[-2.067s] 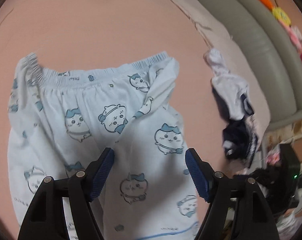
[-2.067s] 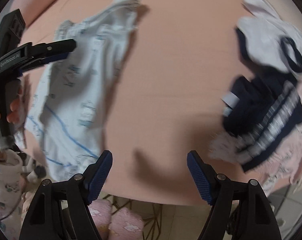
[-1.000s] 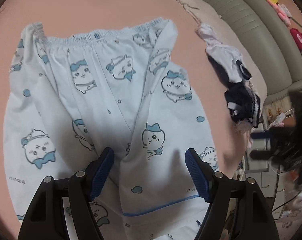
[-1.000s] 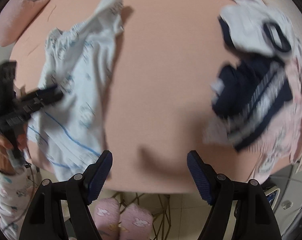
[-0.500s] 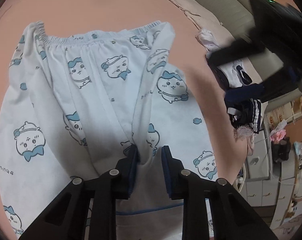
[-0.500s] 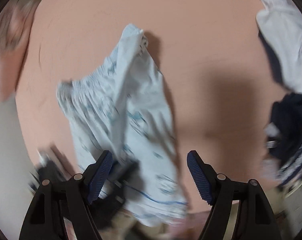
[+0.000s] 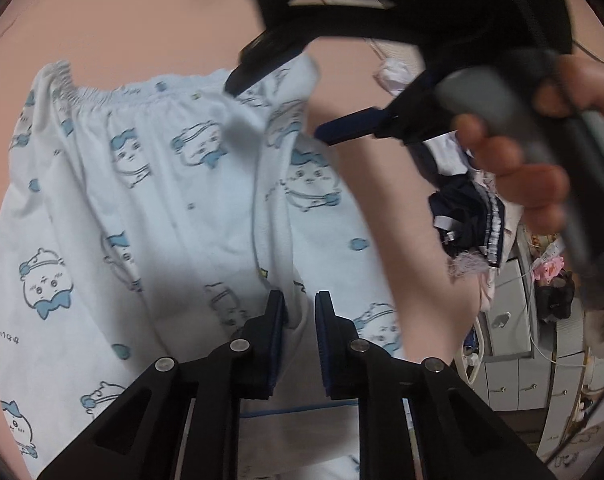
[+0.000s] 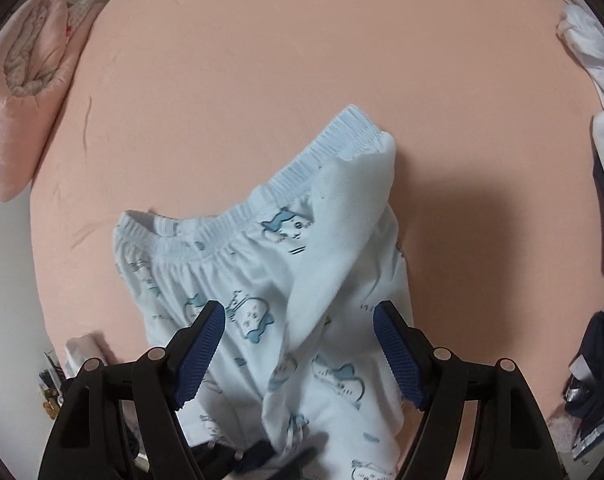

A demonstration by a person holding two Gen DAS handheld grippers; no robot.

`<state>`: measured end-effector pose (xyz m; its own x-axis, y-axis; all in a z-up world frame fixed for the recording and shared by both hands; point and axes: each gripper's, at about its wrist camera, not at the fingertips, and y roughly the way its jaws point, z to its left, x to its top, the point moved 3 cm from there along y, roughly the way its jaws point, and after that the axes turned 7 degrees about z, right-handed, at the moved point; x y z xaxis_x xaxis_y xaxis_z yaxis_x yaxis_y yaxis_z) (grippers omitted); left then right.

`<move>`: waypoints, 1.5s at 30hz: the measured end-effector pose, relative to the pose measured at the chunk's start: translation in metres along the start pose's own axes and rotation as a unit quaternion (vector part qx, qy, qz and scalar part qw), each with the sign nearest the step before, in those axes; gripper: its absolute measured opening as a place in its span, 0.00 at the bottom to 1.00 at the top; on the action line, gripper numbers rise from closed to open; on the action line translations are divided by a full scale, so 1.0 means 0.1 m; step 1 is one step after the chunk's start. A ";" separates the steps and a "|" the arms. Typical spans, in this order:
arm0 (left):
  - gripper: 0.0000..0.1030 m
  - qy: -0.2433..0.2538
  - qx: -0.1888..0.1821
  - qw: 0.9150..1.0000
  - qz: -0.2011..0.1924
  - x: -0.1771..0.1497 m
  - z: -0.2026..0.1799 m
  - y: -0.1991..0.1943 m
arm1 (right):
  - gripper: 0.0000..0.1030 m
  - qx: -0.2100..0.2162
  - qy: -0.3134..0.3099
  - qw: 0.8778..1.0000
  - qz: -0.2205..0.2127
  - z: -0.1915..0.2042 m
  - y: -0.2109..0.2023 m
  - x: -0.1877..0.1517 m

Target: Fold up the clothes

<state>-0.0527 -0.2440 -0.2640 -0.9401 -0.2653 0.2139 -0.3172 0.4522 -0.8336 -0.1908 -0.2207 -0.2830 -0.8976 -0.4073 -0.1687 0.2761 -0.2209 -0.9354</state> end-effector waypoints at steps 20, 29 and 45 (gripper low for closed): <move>0.13 -0.012 -0.037 0.999 -0.008 0.04 -0.28 -0.04 | 0.05 -0.135 -0.154 0.977 -0.060 0.22 -0.29 -0.11; 0.13 -0.021 -0.055 0.998 -0.002 -0.10 -0.25 -0.32 | 0.04 -0.073 -0.187 0.977 -0.065 0.76 -0.54 -0.27; 0.17 -0.002 0.102 0.990 -0.098 -0.38 0.36 -1.09 | 0.04 -0.042 -0.268 0.960 -0.063 2.01 -0.61 -0.56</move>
<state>0.0219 -0.3134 -0.1999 -0.8624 -0.3348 0.3796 -0.4612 0.2106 -0.8620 -0.0880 -0.3621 -0.1540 -0.6100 -0.7847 0.1104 0.1287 -0.2356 -0.9633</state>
